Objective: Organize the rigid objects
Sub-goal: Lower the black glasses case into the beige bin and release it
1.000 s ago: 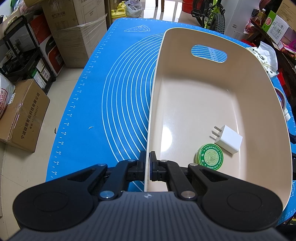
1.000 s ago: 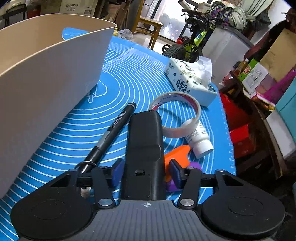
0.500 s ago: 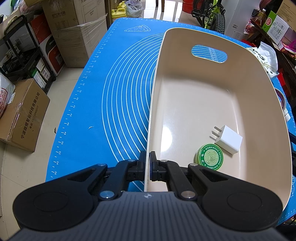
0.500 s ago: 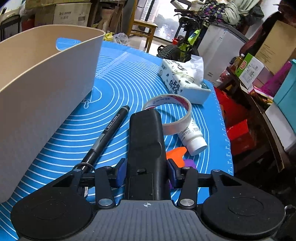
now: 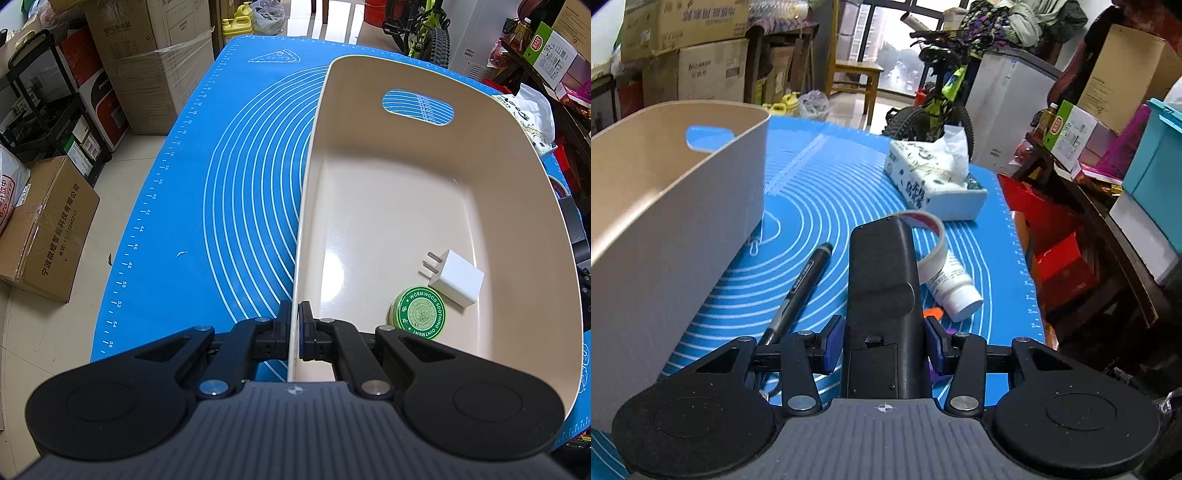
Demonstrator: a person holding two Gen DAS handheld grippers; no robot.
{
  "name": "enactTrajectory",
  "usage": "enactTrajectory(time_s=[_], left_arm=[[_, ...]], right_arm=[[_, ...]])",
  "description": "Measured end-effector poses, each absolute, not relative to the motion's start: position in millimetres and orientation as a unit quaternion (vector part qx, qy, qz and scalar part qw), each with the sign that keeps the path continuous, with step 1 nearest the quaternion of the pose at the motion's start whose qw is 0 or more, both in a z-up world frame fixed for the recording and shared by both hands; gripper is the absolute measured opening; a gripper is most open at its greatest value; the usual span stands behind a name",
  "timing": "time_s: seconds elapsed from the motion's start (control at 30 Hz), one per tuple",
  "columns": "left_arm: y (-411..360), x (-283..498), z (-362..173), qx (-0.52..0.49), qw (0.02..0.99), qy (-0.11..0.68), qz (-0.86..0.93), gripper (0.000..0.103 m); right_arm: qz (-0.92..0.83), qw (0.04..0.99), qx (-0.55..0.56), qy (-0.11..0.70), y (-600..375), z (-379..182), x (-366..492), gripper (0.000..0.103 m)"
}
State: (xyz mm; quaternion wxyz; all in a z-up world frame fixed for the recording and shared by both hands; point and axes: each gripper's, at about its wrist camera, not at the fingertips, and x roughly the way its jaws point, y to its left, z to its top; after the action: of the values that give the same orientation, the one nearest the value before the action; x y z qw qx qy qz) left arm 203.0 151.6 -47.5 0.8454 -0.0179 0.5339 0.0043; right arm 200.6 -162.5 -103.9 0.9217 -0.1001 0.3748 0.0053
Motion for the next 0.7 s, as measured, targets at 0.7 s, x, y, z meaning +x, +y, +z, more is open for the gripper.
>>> enactTrajectory(time_s=[0.7], left_arm=[[152, 203, -47, -0.018, 0.845, 0.534, 0.004, 0.005]], right_arm=[[-0.009, 0.942, -0.082, 0.325, -166, -75, 191, 0.052]])
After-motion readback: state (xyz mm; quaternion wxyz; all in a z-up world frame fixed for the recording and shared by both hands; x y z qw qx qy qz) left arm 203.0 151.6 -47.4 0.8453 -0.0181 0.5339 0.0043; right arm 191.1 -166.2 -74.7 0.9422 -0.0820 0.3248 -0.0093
